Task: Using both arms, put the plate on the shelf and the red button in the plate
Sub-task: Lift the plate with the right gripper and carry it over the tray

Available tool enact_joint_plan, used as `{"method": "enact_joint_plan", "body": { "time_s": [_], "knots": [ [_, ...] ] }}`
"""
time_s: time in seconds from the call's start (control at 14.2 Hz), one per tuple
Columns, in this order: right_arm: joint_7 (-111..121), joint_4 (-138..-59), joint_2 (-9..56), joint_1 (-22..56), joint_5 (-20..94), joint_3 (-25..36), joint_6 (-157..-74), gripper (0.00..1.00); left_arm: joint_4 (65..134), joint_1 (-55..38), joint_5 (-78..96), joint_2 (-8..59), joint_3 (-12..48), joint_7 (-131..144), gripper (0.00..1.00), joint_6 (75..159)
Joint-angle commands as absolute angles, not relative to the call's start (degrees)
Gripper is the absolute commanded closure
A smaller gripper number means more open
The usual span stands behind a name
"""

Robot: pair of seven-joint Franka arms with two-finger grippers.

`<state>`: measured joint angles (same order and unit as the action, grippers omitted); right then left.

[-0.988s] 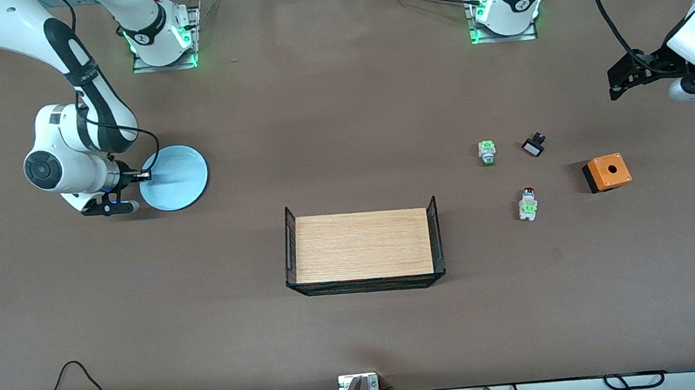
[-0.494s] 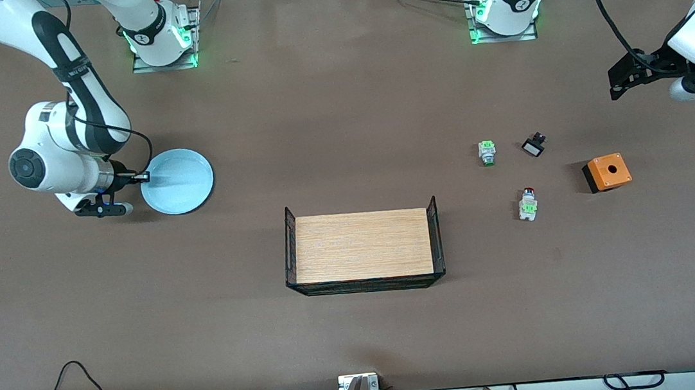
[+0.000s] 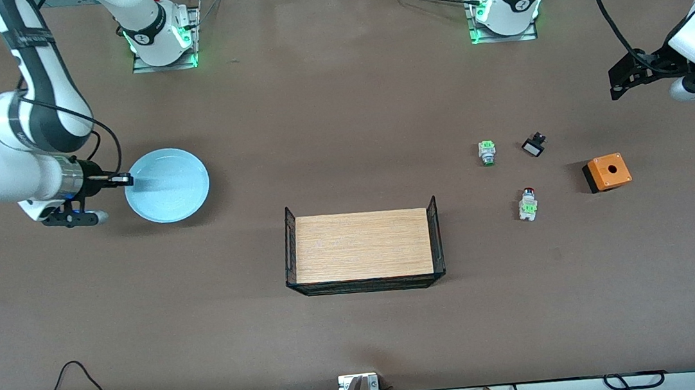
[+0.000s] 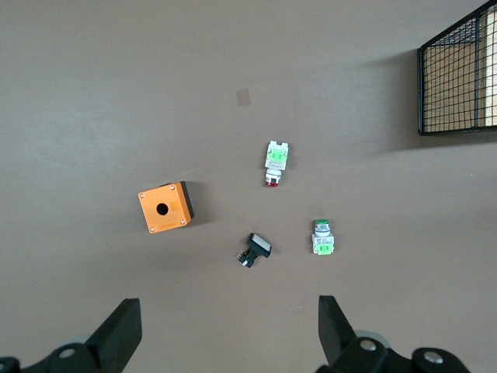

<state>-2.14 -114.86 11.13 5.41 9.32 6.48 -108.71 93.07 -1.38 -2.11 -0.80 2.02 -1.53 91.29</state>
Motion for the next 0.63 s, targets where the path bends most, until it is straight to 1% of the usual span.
{"method": "enact_joint_plan", "body": {
  "time_s": [0.0,0.35,0.56],
  "knots": [
    [-5.79,-110.75,10.02,5.01,13.08,5.36,-102.06,1.0,91.49,-1.23,-2.9,-0.35,2.11,-1.41,0.0,90.09],
    [-17.91,-104.07,8.61,5.18,15.9,0.89,-96.07,1.0,91.49,-1.23,-2.9,-0.35,2.11,-1.41,0.0,90.0],
    [-25.37,-100.56,7.91,5.36,19.41,-0.96,-94.75,1.0,91.49,-1.23,-2.9,-0.35,2.11,-1.41,0.0,90.0]
  ]
}}
